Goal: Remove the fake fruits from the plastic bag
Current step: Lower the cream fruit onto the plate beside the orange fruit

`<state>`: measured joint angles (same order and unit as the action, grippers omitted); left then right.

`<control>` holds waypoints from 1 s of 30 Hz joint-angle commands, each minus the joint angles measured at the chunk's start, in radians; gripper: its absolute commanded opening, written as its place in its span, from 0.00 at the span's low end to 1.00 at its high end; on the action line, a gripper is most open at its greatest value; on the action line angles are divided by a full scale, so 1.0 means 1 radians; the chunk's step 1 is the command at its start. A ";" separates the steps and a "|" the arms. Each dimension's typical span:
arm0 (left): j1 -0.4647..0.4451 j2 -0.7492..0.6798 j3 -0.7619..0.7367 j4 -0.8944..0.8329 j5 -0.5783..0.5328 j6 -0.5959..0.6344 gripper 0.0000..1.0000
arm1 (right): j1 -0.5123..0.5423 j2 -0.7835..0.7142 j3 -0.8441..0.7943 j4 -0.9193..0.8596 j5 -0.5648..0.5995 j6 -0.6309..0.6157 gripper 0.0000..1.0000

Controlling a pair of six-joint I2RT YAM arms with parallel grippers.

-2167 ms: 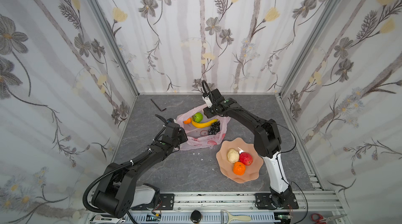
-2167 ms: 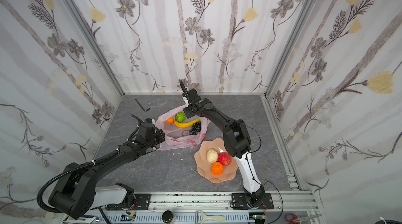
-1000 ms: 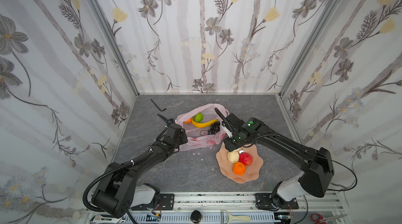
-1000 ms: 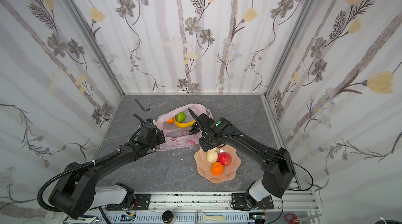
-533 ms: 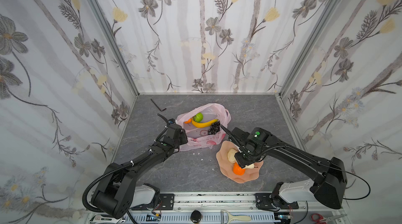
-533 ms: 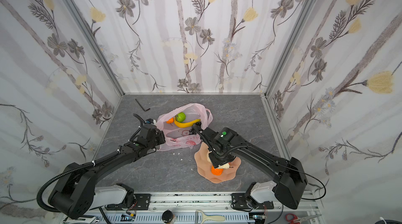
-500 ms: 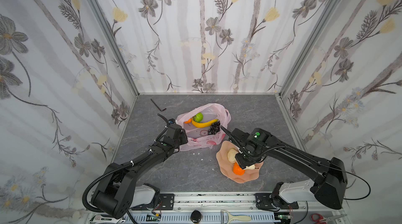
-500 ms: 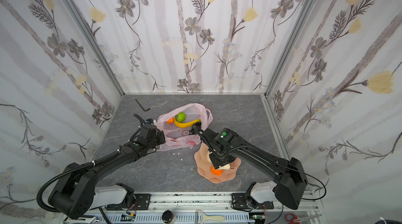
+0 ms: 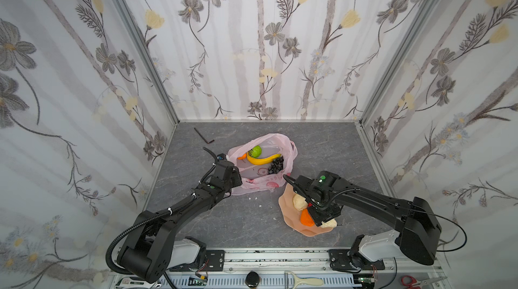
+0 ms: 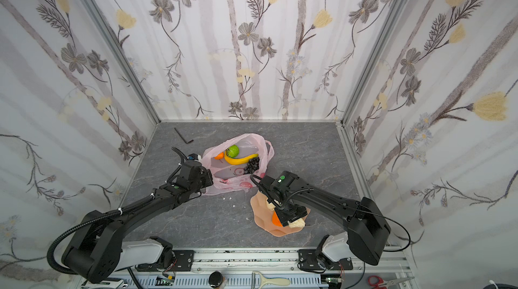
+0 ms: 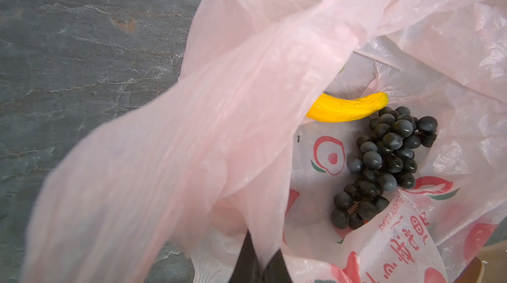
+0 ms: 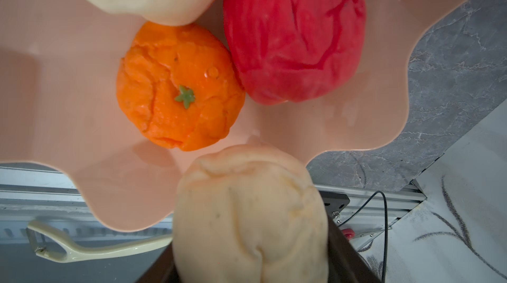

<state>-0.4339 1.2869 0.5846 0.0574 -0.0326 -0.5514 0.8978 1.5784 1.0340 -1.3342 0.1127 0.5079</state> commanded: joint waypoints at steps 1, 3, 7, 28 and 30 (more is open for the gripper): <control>-0.001 -0.002 -0.002 0.028 -0.006 -0.002 0.00 | 0.003 0.011 -0.003 -0.003 0.044 0.025 0.54; 0.001 -0.003 -0.002 0.028 -0.007 -0.002 0.00 | 0.006 0.010 -0.010 -0.002 0.054 0.030 0.54; 0.000 -0.005 -0.005 0.030 -0.007 -0.002 0.00 | 0.015 0.062 -0.013 -0.003 0.072 0.041 0.55; 0.000 -0.008 -0.008 0.033 -0.010 -0.004 0.00 | 0.098 0.223 0.061 0.024 0.100 0.046 0.60; 0.001 -0.012 -0.011 0.033 -0.015 -0.003 0.00 | 0.102 0.234 0.067 0.024 0.105 0.046 0.62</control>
<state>-0.4339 1.2789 0.5774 0.0708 -0.0330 -0.5529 0.9955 1.7988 1.0878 -1.3289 0.1921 0.5419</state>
